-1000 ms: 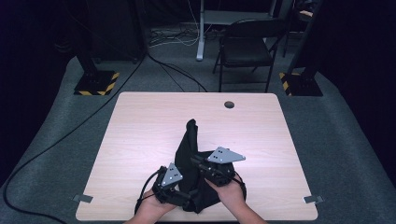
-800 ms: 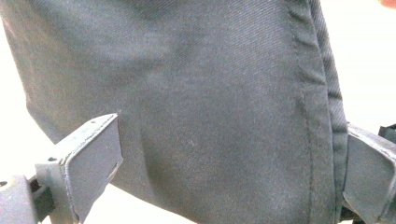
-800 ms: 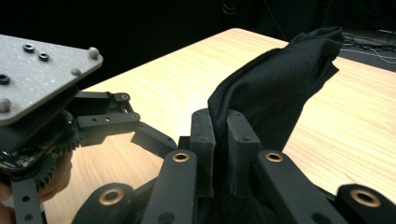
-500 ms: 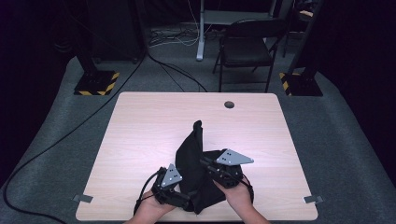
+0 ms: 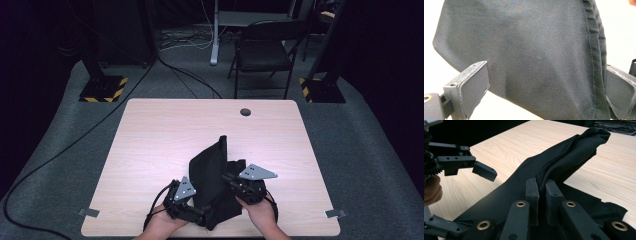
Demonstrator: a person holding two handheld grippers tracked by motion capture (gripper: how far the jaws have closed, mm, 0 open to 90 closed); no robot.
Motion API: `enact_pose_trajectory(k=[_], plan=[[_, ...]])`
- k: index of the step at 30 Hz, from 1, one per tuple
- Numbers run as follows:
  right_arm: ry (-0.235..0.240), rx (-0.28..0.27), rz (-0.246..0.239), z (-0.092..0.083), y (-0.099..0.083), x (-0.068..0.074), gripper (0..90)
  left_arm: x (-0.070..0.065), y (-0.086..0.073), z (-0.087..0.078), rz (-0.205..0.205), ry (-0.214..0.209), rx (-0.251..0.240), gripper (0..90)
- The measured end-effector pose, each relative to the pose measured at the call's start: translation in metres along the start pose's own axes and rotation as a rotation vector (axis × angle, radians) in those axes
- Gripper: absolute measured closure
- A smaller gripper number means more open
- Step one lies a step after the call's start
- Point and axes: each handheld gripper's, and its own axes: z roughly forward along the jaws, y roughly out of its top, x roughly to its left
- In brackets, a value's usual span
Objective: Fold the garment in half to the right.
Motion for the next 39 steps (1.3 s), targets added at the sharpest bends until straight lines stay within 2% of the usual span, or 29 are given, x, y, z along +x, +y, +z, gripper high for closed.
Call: enact_pose_trajectory(k=[22, 30, 34, 39], plan=[[-0.024, 0.096, -0.020, 0.003, -0.025, -0.006, 82.6, -0.001, -0.008, 0.010, 0.018, -0.012, 0.050, 3.5], [-0.022, 0.132, -0.022, 0.000, -0.034, -0.007, 82.3, -0.005, -0.010, 0.015, 0.043, -0.019, 0.068, 3.5], [-0.025, 0.165, -0.014, 0.001, -0.041, -0.008, 82.0, -0.007, -0.010, 0.017, 0.072, -0.013, 0.074, 3.5], [-0.028, 0.191, -0.006, 0.004, -0.046, -0.009, 81.2, -0.008, -0.011, 0.019, 0.077, -0.018, 0.077, 3.5]])
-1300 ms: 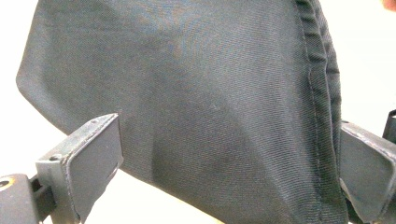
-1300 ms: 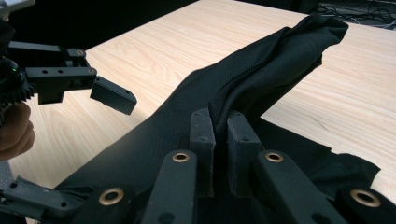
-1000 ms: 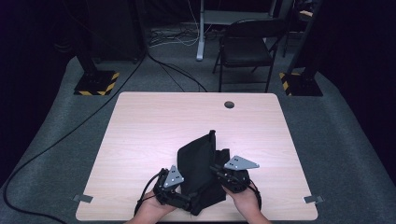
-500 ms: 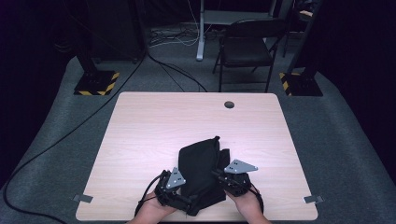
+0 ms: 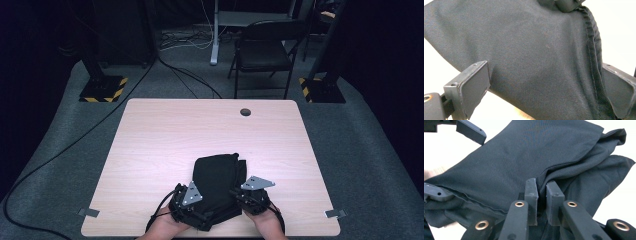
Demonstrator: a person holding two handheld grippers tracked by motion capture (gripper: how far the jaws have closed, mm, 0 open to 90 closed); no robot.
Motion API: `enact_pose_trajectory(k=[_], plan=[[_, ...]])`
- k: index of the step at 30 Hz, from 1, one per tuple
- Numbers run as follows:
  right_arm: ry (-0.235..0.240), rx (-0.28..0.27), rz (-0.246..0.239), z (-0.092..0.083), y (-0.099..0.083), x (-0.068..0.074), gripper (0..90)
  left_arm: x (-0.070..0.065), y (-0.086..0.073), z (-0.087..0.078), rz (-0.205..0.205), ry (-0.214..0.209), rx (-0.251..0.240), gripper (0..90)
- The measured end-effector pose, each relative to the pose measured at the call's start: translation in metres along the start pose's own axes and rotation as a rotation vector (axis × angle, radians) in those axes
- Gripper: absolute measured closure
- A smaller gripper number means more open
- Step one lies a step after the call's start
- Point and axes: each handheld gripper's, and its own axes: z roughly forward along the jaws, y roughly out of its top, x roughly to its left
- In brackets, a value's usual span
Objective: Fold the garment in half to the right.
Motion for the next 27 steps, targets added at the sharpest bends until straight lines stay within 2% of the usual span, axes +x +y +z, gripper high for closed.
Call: enact_pose_trajectory(k=[5, 10, 16, 22, 27], plan=[[-0.001, 0.020, 0.004, 0.004, -0.004, -0.001, 79.9, 0.000, 0.000, 0.002, 0.003, -0.008, -0.001, 3.4], [0.003, 0.046, 0.009, 0.006, -0.009, -0.002, 77.7, 0.005, 0.000, 0.004, -0.017, -0.041, 0.004, 2.8], [0.005, 0.061, 0.010, 0.011, -0.013, -0.004, 77.8, 0.006, 0.002, 0.007, -0.009, -0.043, 0.011, 2.8], [0.005, 0.071, 0.014, 0.013, -0.015, -0.006, 76.2, 0.007, 0.003, 0.008, -0.018, -0.047, 0.011, 2.9], [-0.009, 0.080, -0.003, 0.014, -0.017, -0.006, 73.5, 0.007, 0.003, 0.008, -0.020, -0.046, 0.009, 2.9]])
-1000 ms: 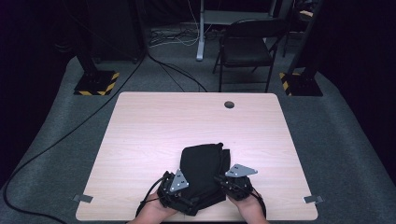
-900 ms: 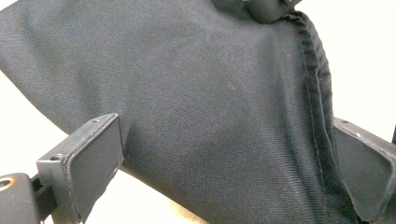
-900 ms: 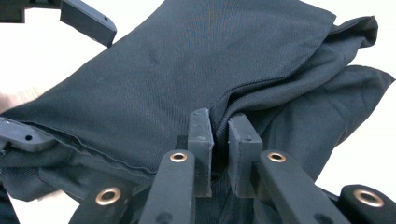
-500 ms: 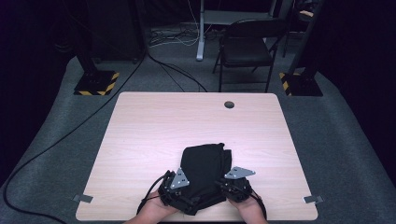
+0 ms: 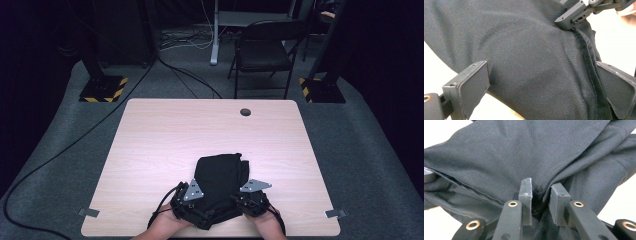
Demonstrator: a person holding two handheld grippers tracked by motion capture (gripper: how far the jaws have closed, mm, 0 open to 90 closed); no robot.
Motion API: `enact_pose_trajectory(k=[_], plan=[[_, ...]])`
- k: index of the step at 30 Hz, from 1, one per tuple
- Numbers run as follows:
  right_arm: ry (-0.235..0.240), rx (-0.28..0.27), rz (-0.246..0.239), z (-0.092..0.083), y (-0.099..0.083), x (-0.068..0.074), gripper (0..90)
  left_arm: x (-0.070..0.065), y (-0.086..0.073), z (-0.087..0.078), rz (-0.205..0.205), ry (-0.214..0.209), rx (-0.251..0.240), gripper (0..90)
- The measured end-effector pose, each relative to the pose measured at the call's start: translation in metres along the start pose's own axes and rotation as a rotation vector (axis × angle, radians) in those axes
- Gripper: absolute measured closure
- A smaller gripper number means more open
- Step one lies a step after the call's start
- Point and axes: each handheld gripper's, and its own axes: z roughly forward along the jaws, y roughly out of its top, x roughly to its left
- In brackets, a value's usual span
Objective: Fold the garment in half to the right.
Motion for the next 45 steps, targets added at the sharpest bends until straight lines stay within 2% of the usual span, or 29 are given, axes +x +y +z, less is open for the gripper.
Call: enact_pose_trajectory(k=[3, 7, 13, 16, 20, 21, 22, 23, 27, 33, 40, 43, 45], plan=[[-0.007, 0.007, -0.014, 0.001, -0.001, 0.001, 71.8, 0.000, 0.001, 0.001, 0.005, 0.000, 0.004, 2.9], [0.002, 0.013, 0.001, 0.004, -0.002, -0.003, 68.4, 0.002, 0.003, 0.002, 0.006, -0.004, 0.009, 2.9], [-0.001, 0.018, 0.008, 0.009, 0.003, -0.010, 64.7, 0.010, 0.007, 0.006, -0.018, -0.008, 0.011, 3.1], [-0.004, 0.019, 0.013, 0.010, 0.006, -0.014, 59.6, 0.015, 0.008, 0.008, -0.022, -0.015, 0.008, 3.1], [-0.005, 0.001, 0.041, 0.008, 0.006, -0.019, 47.1, 0.020, 0.006, 0.004, -0.041, -0.047, -0.021, 3.0], [0.000, -0.005, 0.057, 0.004, 0.006, -0.021, 39.6, 0.021, 0.005, 0.003, -0.046, -0.051, -0.030, 2.9], [0.000, -0.005, 0.057, 0.004, 0.006, -0.021, 39.6, 0.021, 0.005, 0.001, -0.052, -0.056, -0.043, 2.9], [0.000, -0.012, 0.077, 0.001, 0.007, -0.023, 33.3, 0.022, 0.005, -0.004, -0.056, -0.065, -0.067, 3.0], [0.000, -0.028, 0.078, -0.005, 0.008, -0.023, 30.6, 0.021, 0.006, -0.012, -0.041, -0.074, -0.098, 3.0], [-0.017, -0.061, 0.029, -0.016, 0.010, -0.019, 29.5, 0.023, 0.008, -0.029, -0.037, -0.108, -0.167, 3.0], [-0.028, -0.085, 0.031, -0.020, 0.010, -0.021, 25.6, 0.032, 0.009, -0.042, -0.060, -0.090, -0.210, 3.0], [-0.038, -0.120, 0.038, -0.025, 0.011, -0.023, 22.4, 0.039, 0.008, -0.045, -0.079, -0.074, -0.216, 3.0], [-0.061, -0.165, 0.055, -0.029, 0.010, -0.026, 18.9, 0.045, 0.008, -0.045, -0.100, -0.061, -0.215, 2.9]])
